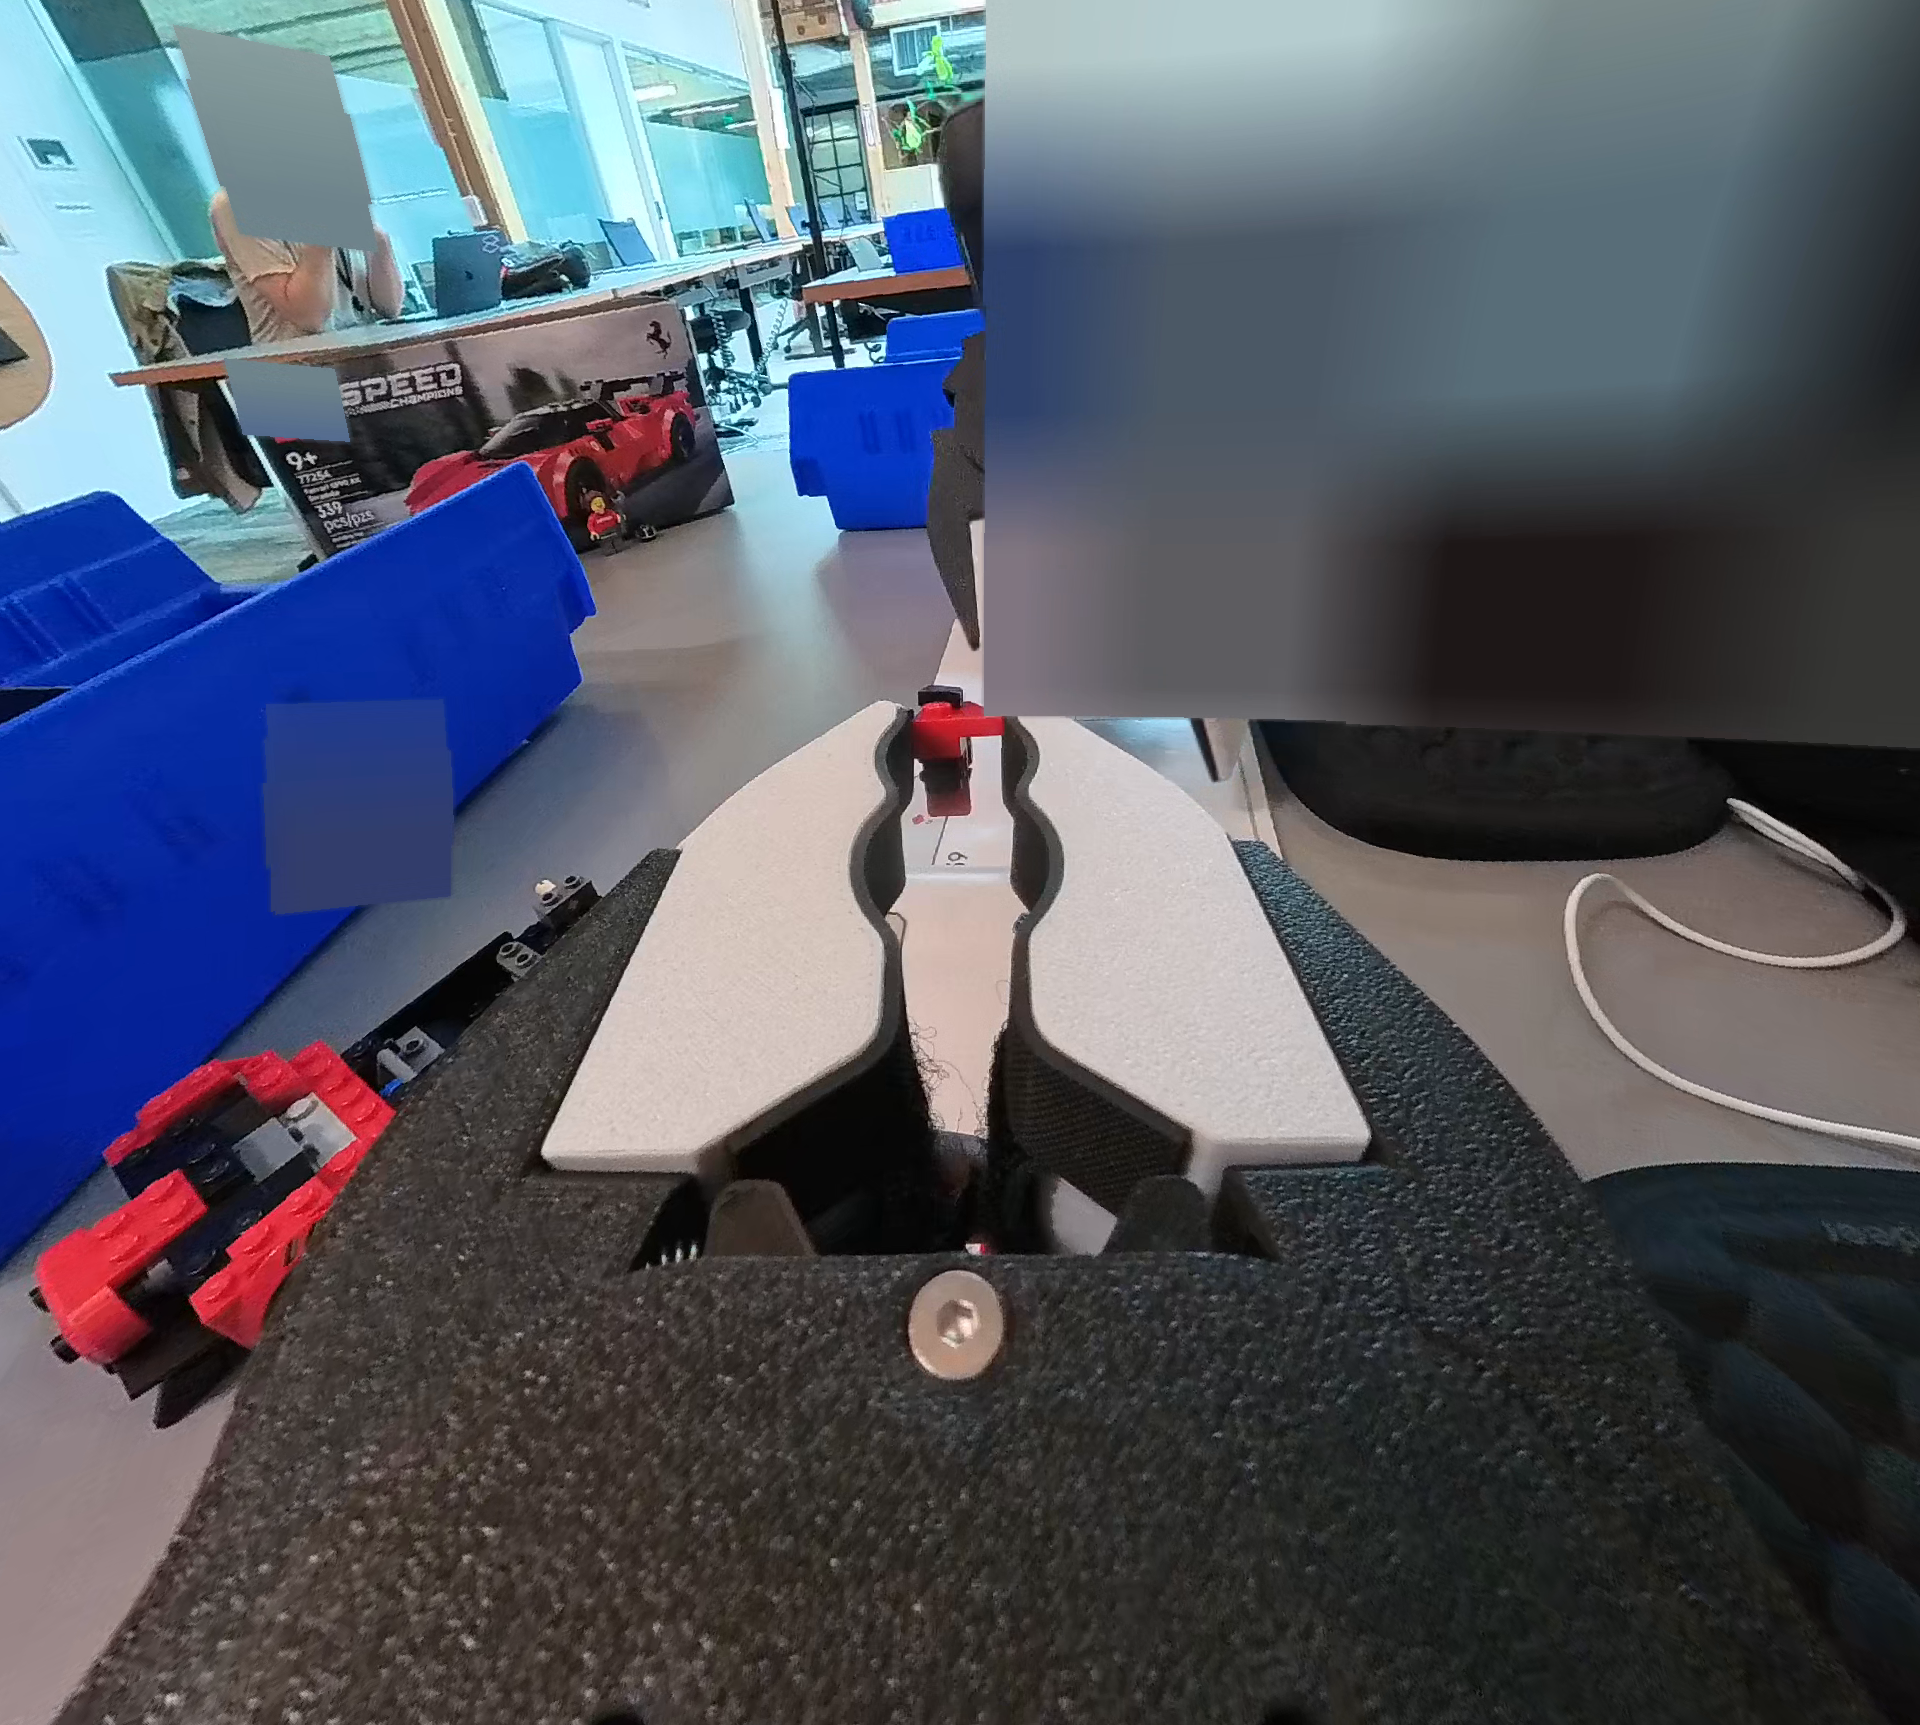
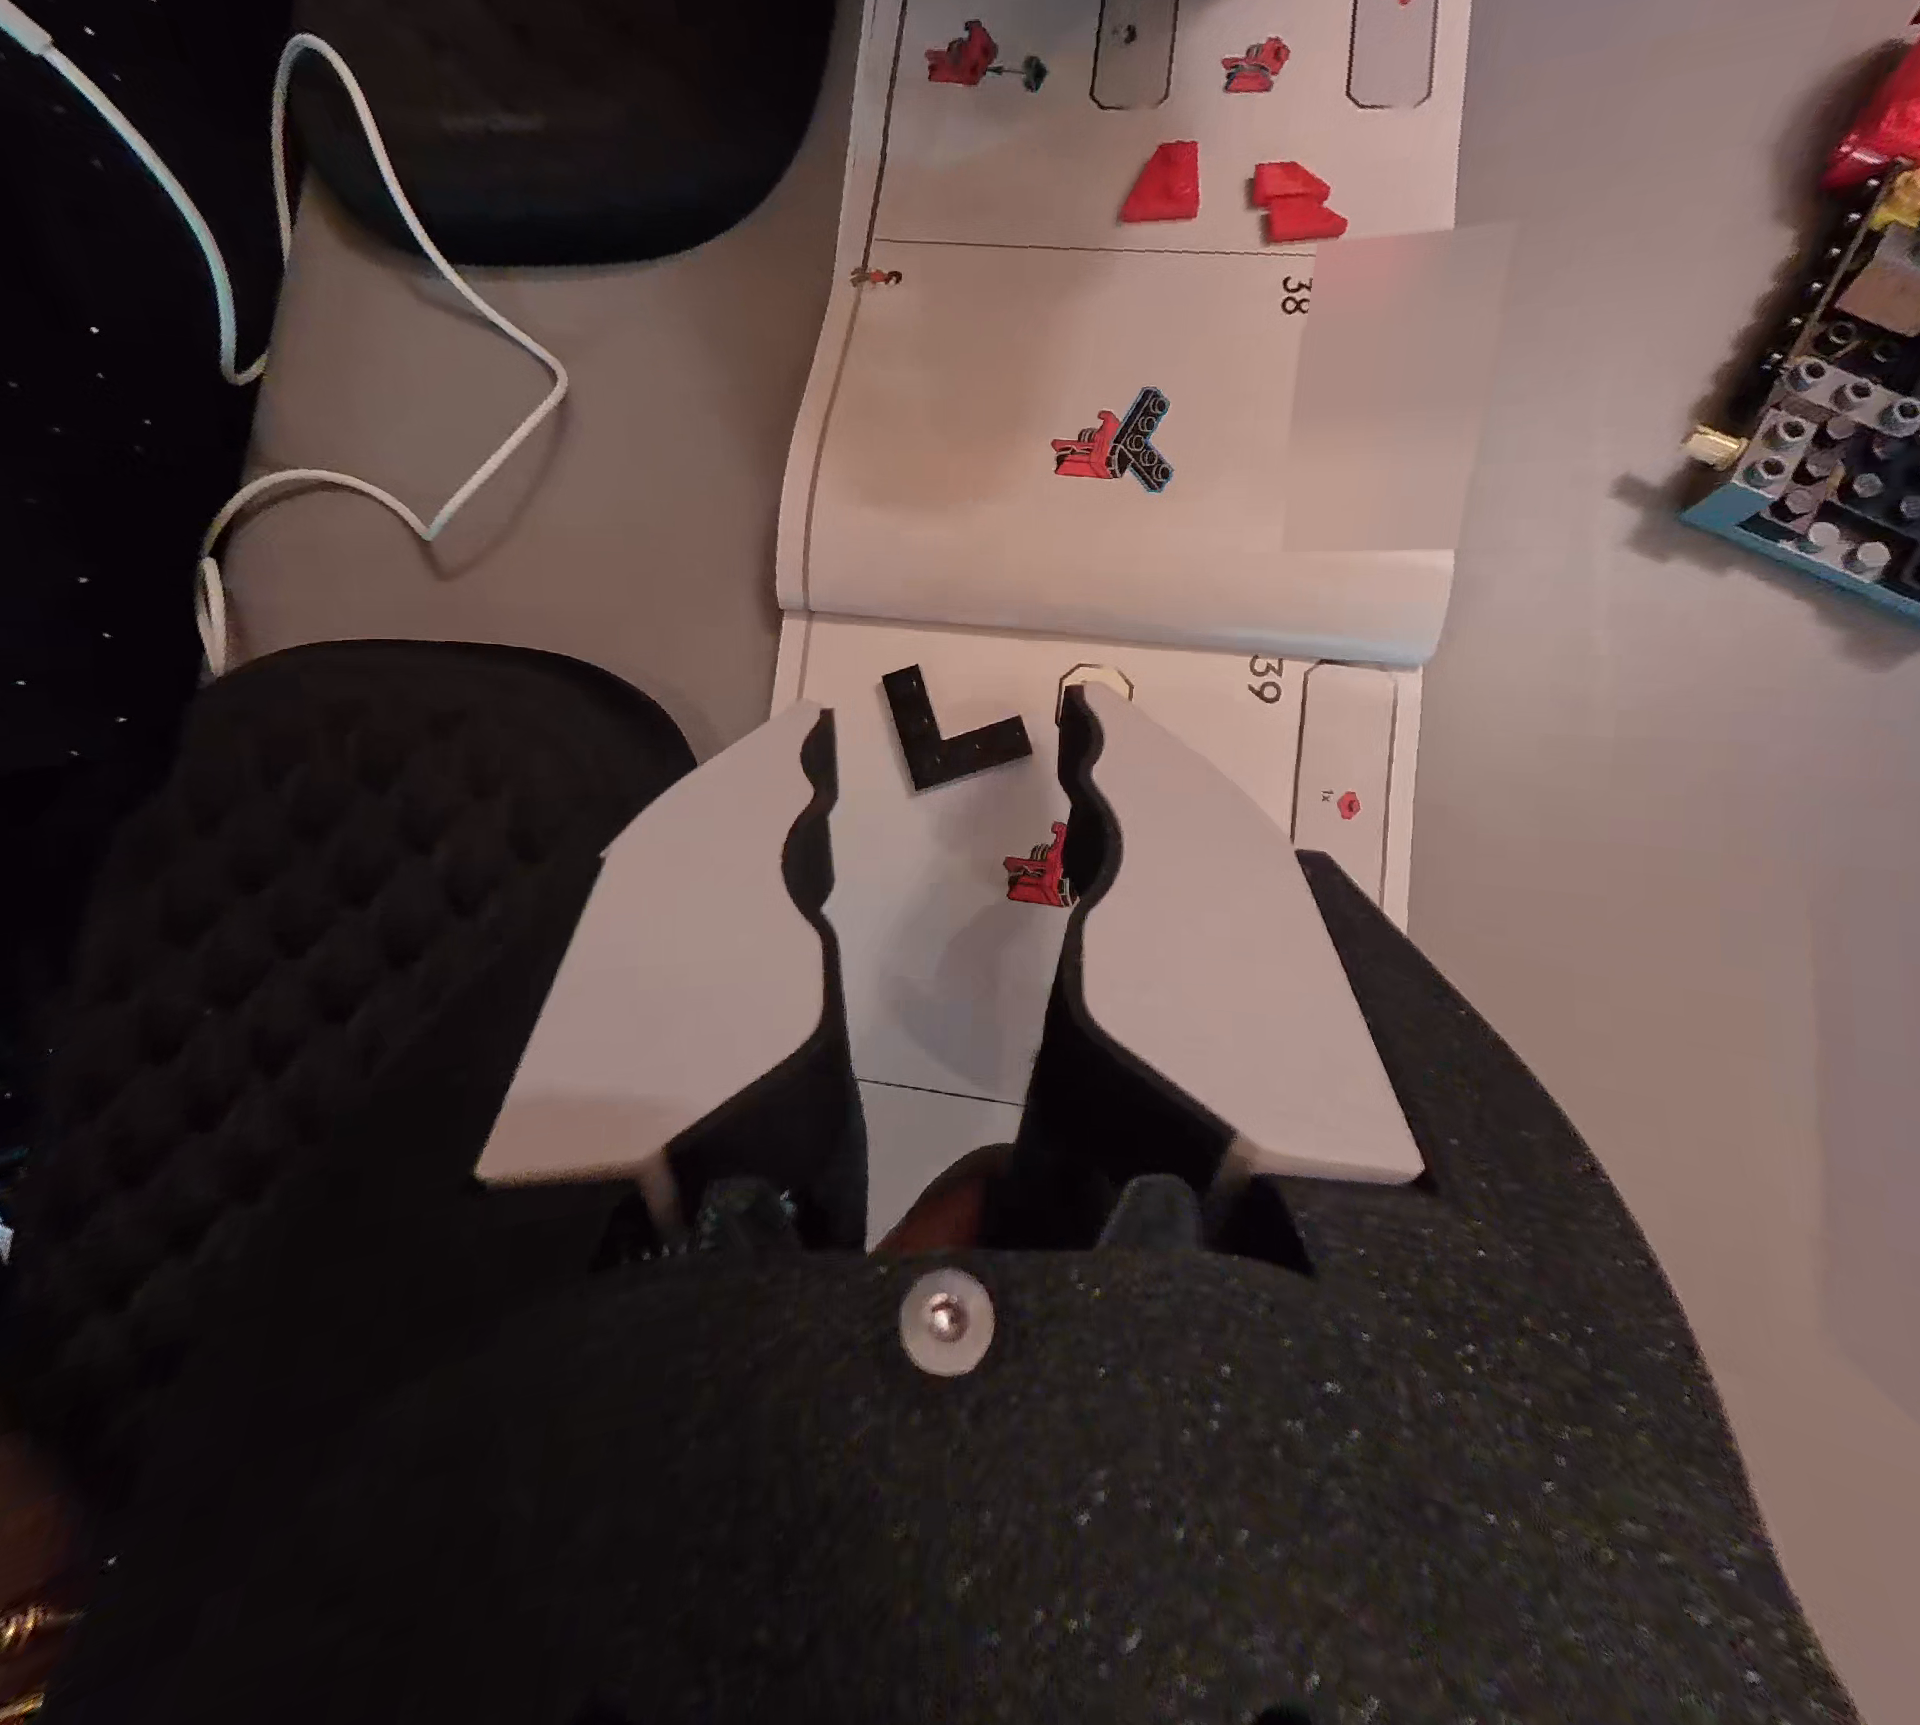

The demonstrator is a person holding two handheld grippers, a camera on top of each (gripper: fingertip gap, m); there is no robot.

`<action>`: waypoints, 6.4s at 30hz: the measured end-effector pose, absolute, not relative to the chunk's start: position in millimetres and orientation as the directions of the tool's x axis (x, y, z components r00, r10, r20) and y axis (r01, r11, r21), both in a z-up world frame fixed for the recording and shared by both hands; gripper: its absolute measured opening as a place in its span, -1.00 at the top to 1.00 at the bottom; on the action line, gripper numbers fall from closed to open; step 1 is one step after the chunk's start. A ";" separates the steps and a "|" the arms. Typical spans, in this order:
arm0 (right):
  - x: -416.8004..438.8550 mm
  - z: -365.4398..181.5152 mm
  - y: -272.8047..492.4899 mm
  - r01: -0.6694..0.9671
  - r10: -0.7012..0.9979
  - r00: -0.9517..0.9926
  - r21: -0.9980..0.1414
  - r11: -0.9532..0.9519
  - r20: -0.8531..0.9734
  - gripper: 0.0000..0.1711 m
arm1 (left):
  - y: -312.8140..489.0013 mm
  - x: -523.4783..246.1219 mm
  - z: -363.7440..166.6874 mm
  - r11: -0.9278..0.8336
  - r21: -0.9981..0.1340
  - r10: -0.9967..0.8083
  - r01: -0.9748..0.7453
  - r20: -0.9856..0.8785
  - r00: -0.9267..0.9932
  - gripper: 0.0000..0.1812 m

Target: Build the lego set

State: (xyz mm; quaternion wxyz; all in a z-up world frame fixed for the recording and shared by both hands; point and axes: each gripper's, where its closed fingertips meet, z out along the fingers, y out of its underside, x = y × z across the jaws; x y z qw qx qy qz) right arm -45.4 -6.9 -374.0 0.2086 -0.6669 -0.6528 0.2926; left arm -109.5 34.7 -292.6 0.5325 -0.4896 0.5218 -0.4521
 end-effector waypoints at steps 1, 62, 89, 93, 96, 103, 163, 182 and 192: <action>-45.5 -376.2 -6.5 0.754 0.993 -0.024 -0.655 -0.059 -0.117 0.52 | 34.5 -109.2 -292.7 0.113 -0.993 -0.992 -0.030 -0.114 0.046 0.83; -133.8 -251.3 -12.4 0.652 0.770 -0.605 -0.430 0.624 0.201 0.90 | -31.6 -125.4 -249.7 -0.228 -0.958 -0.867 0.172 0.120 -0.483 0.84; -134.3 -251.4 -20.7 0.669 0.749 -0.639 -0.355 0.653 0.175 0.86 | -38.7 -124.4 -249.0 -0.174 -0.967 -0.871 0.184 0.064 -0.487 0.84; -133.6 -252.2 -21.8 0.669 0.746 -0.644 -0.349 0.656 0.169 0.85 | -39.7 -124.0 -249.9 -0.167 -0.969 -0.870 0.180 0.059 -0.489 0.84; -133.4 -252.5 -22.5 0.666 0.744 -0.645 -0.349 0.659 0.173 0.85 | -40.3 -123.4 -250.9 -0.161 -0.971 -0.871 0.175 0.056 -0.489 0.84; -131.0 -254.1 -22.7 0.676 0.749 -0.642 -0.339 0.654 0.164 0.85 | -39.6 -122.6 -252.4 -0.151 -0.974 -0.875 0.170 0.052 -0.481 0.83; -135.0 -244.5 -20.3 0.539 0.125 0.189 -0.209 0.816 0.974 0.71 | -29.1 -121.0 -243.2 -0.141 -0.972 -0.915 0.188 0.056 -0.399 0.84; -135.9 -245.5 -24.8 0.520 0.127 0.196 -0.213 0.827 0.972 0.72 | -33.9 -119.2 -246.7 -0.126 -0.982 -0.910 0.143 0.056 -0.412 0.84; -135.8 -251.1 -21.6 0.533 0.150 0.170 -0.219 0.818 0.974 0.68 | -38.2 -116.6 -252.3 -0.107 -0.989 -0.904 0.106 0.053 -0.424 0.84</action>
